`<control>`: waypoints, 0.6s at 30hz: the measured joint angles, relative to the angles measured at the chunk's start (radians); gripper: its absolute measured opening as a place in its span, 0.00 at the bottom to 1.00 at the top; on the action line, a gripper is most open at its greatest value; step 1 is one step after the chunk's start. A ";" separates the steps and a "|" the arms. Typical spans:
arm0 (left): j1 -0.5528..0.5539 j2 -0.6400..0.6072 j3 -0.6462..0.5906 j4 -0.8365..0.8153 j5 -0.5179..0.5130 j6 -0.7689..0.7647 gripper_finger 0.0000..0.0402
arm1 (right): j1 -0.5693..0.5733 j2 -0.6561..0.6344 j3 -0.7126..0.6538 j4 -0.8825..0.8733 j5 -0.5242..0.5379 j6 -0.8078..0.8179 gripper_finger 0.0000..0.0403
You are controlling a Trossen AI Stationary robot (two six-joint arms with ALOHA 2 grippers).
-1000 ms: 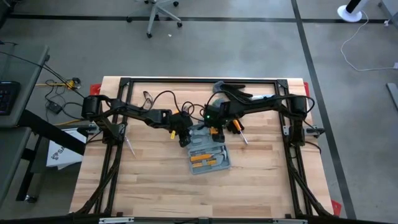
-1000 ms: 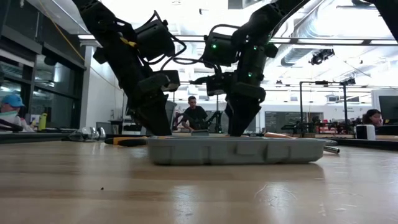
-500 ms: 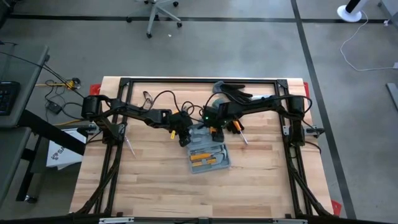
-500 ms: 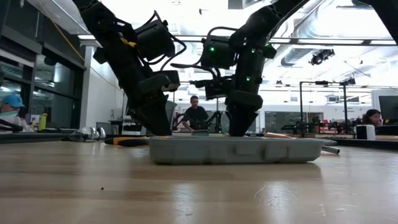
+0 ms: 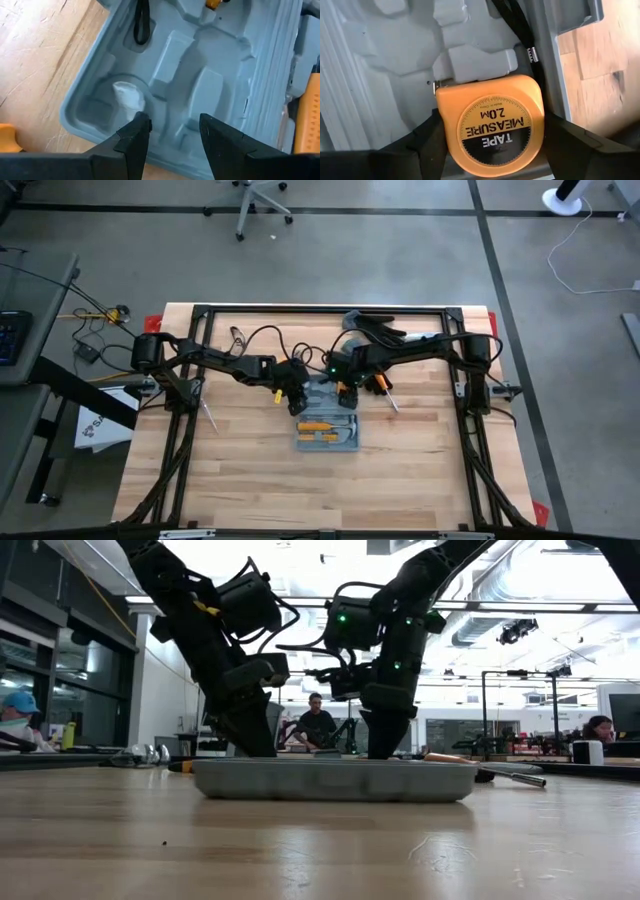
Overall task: Prefit tool cases
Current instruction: Remove the yellow tape measure from the gray toolbox
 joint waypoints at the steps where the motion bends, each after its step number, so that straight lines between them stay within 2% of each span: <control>1: 0.000 0.000 0.000 0.000 0.002 0.000 0.41 | 0.000 -0.008 -0.001 0.003 -0.001 0.007 0.65; 10: 0.000 0.000 0.000 -0.003 0.008 -0.001 0.41 | -0.002 -0.074 -0.005 0.010 -0.072 0.087 0.64; 18: 0.000 0.000 0.000 -0.003 0.005 -0.001 0.41 | -0.002 -0.146 -0.003 0.036 -0.064 0.122 0.64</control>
